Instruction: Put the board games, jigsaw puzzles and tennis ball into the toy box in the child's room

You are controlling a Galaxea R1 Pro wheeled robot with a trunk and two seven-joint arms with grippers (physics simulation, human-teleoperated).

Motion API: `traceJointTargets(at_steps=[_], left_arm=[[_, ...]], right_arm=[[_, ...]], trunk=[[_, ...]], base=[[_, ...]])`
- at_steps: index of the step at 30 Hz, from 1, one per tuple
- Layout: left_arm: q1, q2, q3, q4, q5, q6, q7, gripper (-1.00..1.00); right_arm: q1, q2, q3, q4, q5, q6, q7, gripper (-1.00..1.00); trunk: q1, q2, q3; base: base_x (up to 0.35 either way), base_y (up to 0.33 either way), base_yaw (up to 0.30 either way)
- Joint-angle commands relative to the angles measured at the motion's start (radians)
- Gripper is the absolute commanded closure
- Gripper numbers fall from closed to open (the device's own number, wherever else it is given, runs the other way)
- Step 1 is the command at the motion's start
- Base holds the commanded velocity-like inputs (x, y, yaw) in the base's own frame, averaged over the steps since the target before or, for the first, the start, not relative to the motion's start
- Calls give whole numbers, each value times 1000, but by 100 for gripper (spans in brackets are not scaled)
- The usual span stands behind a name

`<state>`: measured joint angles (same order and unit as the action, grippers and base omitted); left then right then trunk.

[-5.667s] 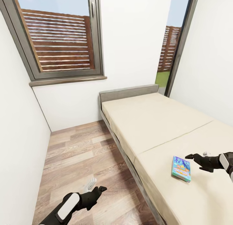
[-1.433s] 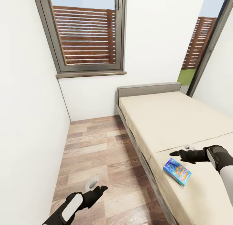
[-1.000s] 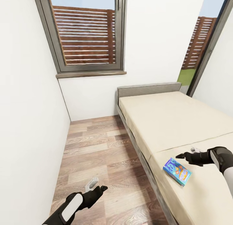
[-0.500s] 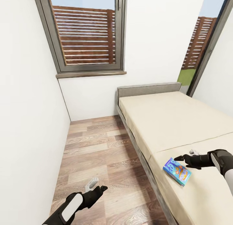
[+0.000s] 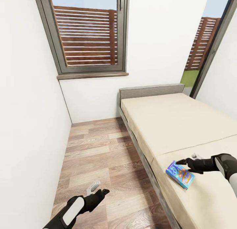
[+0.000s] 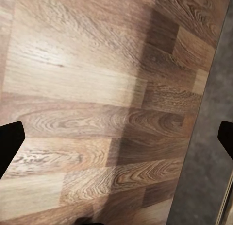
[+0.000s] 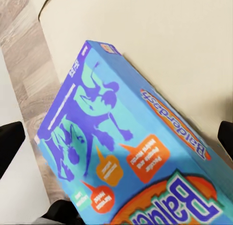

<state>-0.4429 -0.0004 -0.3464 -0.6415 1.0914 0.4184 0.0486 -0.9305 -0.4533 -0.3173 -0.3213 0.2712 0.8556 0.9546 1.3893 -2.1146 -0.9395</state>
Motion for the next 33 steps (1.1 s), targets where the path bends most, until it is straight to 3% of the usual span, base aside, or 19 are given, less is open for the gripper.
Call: traceJointTargets(at_steps=[1, 6, 10, 14, 26, 31, 32, 33], left_arm=[[0, 0, -2, -1, 8, 2, 5, -100], [0, 0, -2, -1, 8, 2, 5, -100], [0, 0, -2, -1, 8, 2, 5, -100], [0, 0, -2, -1, 8, 2, 5, -100], [0, -8, -3, 0, 7, -3, -8, -100], [-1, -27, -1, 13, 5, -21, -113, -100], [-6, -42, -1, 16, 3, -36, -149, -100], [-22, -55, 0, 19, 2, -82, -180, -100]], right_arm=[[0, 0, -7, 0, 12, 5, 28, -100], [5, 0, -4, 3, 60, 5, 129, -100], [8, -1, -4, 2, 108, 14, 159, -100], [10, -1, -3, 2, 126, 23, 169, -100], [9, -1, -11, -15, 126, 18, 165, -100], [10, -1, -29, -134, 118, -44, 127, -100], [14, -2, -96, -199, 114, -92, 111, -100], [27, 1, -268, -319, 117, -188, 87, -100]], trunk=[[0, 0, -1], [0, 0, -1], [0, 0, -1], [0, 0, -1], [0, 0, -1], [0, 0, -1], [0, 0, -1], [0, 0, -1]], base=[[0, 0, 0], [0, 0, 0], [0, 0, 0], [0, 0, 0], [0, 0, 0], [0, 0, 0], [0, 0, 0], [0, 0, 0]])
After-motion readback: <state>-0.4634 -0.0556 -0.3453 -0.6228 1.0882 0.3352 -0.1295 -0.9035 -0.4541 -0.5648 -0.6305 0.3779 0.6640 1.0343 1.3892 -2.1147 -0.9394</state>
